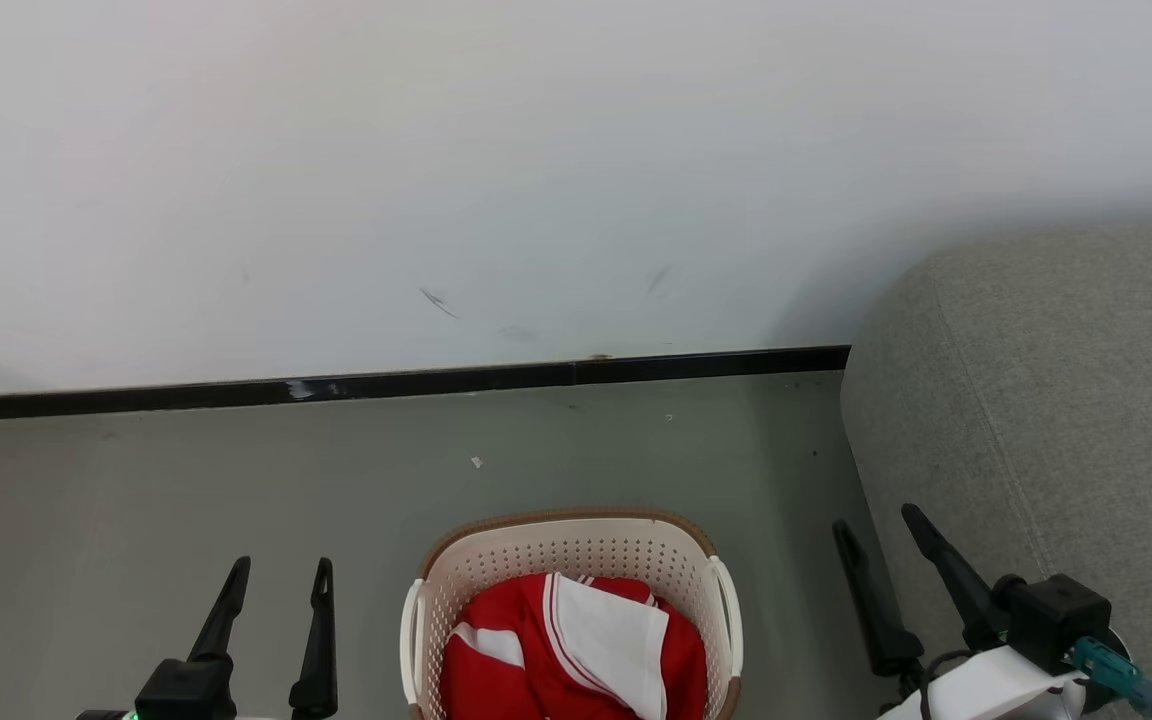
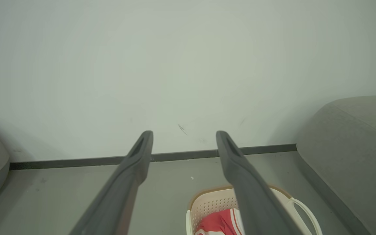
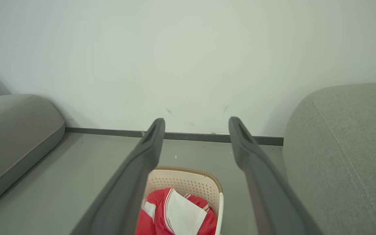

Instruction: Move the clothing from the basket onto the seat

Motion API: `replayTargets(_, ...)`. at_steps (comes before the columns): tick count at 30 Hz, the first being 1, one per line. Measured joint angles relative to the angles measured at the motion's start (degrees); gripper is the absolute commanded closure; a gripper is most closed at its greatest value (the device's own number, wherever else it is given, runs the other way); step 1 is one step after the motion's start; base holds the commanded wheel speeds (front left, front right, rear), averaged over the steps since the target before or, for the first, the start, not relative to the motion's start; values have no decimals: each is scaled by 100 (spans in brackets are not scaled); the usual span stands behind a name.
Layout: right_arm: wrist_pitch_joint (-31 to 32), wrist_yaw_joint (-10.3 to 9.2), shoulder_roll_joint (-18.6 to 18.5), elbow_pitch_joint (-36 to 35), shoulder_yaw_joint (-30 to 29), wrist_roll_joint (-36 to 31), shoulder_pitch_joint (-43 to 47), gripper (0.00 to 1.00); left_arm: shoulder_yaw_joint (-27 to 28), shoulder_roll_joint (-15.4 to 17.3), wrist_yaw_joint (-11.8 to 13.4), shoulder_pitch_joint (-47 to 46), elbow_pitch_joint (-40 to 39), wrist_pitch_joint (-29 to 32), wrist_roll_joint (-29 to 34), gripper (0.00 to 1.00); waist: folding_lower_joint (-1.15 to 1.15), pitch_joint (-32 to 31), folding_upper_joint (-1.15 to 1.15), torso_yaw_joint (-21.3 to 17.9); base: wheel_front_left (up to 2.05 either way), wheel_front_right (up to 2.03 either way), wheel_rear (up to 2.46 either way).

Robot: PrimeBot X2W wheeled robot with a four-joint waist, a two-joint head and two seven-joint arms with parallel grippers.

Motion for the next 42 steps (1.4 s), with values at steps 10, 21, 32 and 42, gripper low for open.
replayTargets(10, 0, 1, 1, -69, -79, -3, 44, 0, -192, 58, -68, -26, 248, 0, 152, 0, 0, 157, 0, -32, 0, 0, 0)
replayTargets(21, -1, 1, 5, -369, -338, -16, 98, 0, -554, 253, -374, -508, 722, -1, 457, 0, 0, 455, 0, -121, 0, 0, 0)
replayTargets(32, -1, 1, 9, -609, -512, -18, 66, 0, -1055, 283, -711, -1317, 1351, 41, 790, 0, -1, 911, 0, -264, 0, 0, 0)
replayTargets(42, -2, 1, 9, -877, -552, -18, -312, 0, -1363, 291, -827, -2001, 1963, 121, 1060, 0, -1, 1455, 0, -438, 0, 0, 0)
